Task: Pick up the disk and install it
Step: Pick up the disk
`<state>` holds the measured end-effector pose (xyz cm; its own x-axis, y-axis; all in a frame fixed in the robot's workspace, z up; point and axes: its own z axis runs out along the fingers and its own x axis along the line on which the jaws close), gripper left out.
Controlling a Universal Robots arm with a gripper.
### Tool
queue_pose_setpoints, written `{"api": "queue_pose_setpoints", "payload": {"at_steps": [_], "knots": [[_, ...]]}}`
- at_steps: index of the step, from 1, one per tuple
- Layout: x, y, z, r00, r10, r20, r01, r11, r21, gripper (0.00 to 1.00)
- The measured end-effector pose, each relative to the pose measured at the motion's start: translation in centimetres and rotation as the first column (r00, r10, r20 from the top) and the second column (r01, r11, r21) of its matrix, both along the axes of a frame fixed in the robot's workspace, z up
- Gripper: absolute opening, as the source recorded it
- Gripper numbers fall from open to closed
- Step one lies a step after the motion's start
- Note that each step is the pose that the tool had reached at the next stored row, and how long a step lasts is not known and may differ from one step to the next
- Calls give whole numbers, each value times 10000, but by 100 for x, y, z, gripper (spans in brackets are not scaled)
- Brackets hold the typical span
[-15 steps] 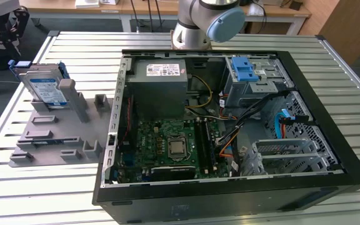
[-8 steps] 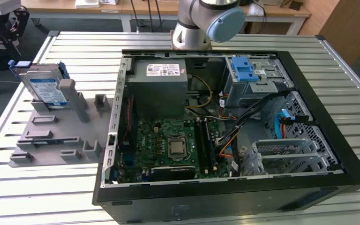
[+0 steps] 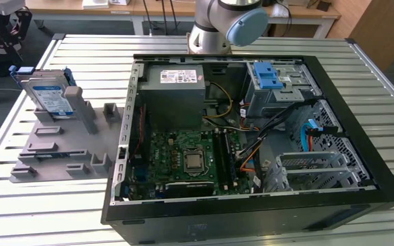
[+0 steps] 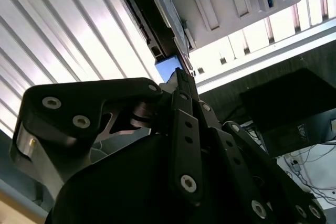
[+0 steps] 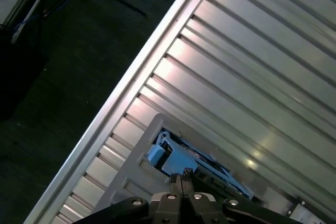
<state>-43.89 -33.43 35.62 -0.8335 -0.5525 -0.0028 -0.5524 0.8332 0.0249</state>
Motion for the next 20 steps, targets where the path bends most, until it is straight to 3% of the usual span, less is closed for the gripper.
{"api": "queue_pose_setpoints", "payload": {"at_steps": [20], "knots": [[0, 0, 0, 9924, 1228, -1, -1228, 9924, -1, 11]]}}
